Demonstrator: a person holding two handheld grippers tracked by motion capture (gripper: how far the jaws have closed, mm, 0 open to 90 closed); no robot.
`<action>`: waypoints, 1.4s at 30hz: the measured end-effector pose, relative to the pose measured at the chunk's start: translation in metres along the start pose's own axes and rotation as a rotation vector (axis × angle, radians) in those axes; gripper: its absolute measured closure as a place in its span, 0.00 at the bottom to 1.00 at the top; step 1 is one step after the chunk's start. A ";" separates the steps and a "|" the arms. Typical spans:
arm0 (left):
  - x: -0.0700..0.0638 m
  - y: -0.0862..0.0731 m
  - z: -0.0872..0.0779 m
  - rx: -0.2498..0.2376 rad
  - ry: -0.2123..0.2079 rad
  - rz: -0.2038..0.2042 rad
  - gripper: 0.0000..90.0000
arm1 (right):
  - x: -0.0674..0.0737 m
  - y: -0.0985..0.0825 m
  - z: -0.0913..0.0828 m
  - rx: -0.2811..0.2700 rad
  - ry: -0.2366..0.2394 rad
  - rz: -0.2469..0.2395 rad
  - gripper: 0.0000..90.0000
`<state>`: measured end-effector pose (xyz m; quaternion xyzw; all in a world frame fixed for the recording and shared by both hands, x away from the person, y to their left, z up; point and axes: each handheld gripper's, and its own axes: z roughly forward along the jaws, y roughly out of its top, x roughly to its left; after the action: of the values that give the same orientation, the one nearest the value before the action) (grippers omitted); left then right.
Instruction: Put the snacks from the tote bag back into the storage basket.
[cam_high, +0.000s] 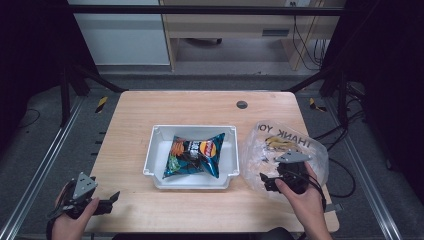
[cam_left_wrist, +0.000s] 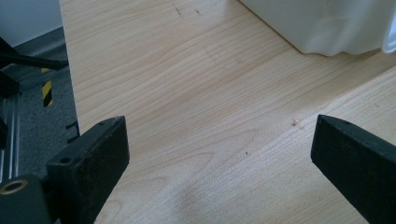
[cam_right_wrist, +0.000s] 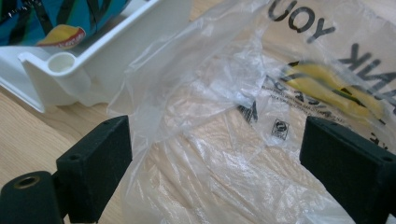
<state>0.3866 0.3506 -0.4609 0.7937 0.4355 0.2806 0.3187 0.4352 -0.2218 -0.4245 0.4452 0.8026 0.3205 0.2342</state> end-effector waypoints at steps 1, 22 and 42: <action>0.000 0.000 0.000 0.000 0.000 0.000 0.04 | 0.000 -0.001 0.002 0.002 0.000 0.000 0.11; 0.000 0.000 0.000 -0.001 0.000 -0.003 0.04 | -0.003 -0.018 0.018 0.007 -0.001 0.014 0.11; 0.001 -0.001 0.000 0.001 0.002 -0.002 0.04 | -0.014 -0.017 0.068 0.059 -0.114 0.148 0.11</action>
<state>0.3870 0.3513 -0.4614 0.7931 0.4371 0.2809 0.3180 0.4781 -0.2200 -0.4821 0.5275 0.7620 0.2875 0.2418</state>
